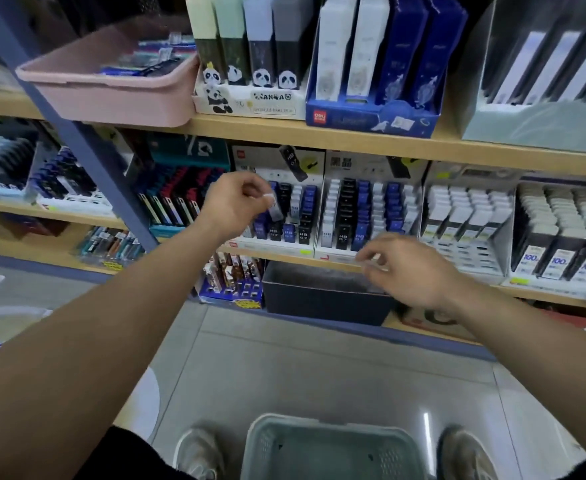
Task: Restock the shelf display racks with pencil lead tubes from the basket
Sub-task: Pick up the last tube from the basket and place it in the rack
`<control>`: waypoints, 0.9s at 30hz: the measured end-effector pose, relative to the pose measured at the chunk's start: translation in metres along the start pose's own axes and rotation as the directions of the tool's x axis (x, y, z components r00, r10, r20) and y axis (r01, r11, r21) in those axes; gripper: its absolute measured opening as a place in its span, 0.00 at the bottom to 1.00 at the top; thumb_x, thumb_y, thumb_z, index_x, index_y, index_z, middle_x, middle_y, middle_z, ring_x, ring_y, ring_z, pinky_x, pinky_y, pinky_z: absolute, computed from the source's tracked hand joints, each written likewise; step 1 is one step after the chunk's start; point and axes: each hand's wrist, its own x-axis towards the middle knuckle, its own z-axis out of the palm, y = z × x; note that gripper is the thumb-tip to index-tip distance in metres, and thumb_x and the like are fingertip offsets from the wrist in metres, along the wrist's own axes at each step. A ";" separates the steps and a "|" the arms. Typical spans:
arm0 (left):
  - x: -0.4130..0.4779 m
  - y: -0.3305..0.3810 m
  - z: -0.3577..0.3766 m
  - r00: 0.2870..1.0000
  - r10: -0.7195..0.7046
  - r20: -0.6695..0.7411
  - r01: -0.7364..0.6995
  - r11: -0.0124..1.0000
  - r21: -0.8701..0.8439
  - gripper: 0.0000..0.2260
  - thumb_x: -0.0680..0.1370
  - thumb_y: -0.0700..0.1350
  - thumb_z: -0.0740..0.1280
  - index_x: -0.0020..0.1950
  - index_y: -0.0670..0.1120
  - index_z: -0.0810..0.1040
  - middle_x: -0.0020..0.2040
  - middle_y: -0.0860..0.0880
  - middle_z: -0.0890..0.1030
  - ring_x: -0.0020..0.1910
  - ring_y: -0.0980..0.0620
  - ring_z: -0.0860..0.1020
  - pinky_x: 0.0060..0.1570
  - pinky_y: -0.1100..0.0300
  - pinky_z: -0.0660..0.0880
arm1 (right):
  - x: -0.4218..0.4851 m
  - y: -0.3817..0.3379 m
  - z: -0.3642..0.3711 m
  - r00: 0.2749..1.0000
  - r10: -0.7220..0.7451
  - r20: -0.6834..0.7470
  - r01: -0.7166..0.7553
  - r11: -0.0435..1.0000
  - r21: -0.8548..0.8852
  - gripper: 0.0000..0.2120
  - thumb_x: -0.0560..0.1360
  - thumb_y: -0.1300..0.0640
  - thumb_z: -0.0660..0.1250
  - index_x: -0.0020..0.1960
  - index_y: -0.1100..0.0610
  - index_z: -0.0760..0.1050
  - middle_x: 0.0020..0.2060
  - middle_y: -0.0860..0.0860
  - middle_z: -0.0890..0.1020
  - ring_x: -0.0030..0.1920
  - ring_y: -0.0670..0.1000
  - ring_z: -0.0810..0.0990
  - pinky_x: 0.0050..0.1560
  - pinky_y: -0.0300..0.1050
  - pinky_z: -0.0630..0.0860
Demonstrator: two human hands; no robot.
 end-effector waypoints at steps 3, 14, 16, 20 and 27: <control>0.023 -0.001 0.011 0.999 0.034 0.010 -0.035 0.998 0.054 0.03 0.76 0.44 0.75 0.45 0.48 0.83 0.43 0.51 0.83 0.44 0.54 0.80 0.49 0.57 0.78 | 0.025 0.009 -0.005 0.999 -0.026 -0.038 0.026 1.000 0.001 0.12 0.81 0.51 0.64 0.62 0.51 0.77 0.50 0.45 0.74 0.50 0.47 0.76 0.49 0.42 0.69; 0.047 -0.016 0.042 0.988 0.073 0.136 -0.095 0.982 0.163 0.03 0.76 0.41 0.75 0.48 0.46 0.83 0.46 0.48 0.84 0.47 0.52 0.82 0.54 0.57 0.79 | 0.044 0.032 -0.010 0.994 -0.062 -0.093 0.067 0.996 0.055 0.10 0.79 0.53 0.66 0.59 0.50 0.79 0.50 0.45 0.76 0.47 0.46 0.78 0.51 0.46 0.77; 0.048 -0.020 0.049 0.988 0.069 0.141 -0.099 0.972 0.215 0.03 0.76 0.42 0.75 0.48 0.47 0.83 0.45 0.50 0.84 0.47 0.52 0.82 0.53 0.56 0.80 | 0.043 0.032 -0.010 0.994 -0.062 -0.093 0.067 0.996 0.058 0.10 0.79 0.53 0.66 0.59 0.50 0.79 0.50 0.45 0.76 0.47 0.47 0.78 0.51 0.47 0.77; 0.051 -0.022 0.055 0.989 0.057 0.136 -0.091 0.961 0.262 0.04 0.76 0.44 0.74 0.48 0.51 0.83 0.46 0.54 0.84 0.47 0.54 0.81 0.52 0.59 0.79 | 0.042 0.033 -0.009 0.994 -0.057 -0.098 0.065 0.995 0.078 0.09 0.79 0.52 0.67 0.59 0.50 0.79 0.50 0.44 0.76 0.47 0.46 0.79 0.52 0.46 0.77; 0.051 -0.025 0.053 0.980 0.123 0.154 -0.175 0.904 0.391 0.09 0.79 0.49 0.71 0.57 0.51 0.86 0.58 0.51 0.84 0.55 0.50 0.81 0.56 0.58 0.77 | 0.042 0.035 -0.008 0.995 -0.050 -0.090 0.056 0.996 0.072 0.10 0.79 0.51 0.67 0.59 0.49 0.79 0.51 0.43 0.74 0.47 0.46 0.79 0.53 0.48 0.77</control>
